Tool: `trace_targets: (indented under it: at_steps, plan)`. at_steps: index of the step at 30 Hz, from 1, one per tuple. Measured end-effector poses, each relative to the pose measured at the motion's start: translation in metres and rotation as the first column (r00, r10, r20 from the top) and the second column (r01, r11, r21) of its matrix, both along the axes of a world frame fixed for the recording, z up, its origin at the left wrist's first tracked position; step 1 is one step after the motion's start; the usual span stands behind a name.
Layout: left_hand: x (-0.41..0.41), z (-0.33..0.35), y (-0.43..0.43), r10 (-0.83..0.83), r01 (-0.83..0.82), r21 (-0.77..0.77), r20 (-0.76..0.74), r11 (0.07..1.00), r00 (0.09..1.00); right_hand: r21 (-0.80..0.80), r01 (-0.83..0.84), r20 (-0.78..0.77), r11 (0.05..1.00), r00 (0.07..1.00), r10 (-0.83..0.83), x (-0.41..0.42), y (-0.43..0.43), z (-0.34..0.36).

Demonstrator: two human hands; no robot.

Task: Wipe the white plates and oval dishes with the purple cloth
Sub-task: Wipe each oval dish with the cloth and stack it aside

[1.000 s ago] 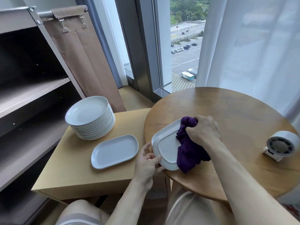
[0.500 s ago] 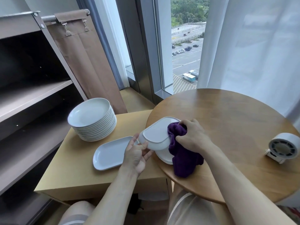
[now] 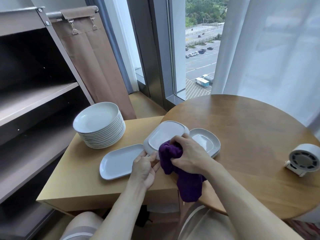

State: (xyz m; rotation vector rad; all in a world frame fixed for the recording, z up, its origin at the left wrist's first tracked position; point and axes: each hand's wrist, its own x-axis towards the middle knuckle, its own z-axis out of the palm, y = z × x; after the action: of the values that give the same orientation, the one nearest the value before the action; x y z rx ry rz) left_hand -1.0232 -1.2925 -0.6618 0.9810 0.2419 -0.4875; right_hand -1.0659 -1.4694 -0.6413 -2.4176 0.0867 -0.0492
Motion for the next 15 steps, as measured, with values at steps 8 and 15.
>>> trace_targets:
  at_steps: [8, 15]
  plan:
    - [-0.007, 0.001, 0.026, -0.104, 0.102, 0.035, 0.07, 0.994, 0.992, 0.083, 0.218, 0.038, 0.972, 0.974, -0.222, 0.004, -0.028, -0.006]
    - [-0.006, -0.002, 0.049, -0.121, 0.116, 0.053, 0.101, 0.992, 0.988, 0.087, 0.33, 0.075, 0.94, 0.939, -0.336, 0.006, -0.032, -0.006]
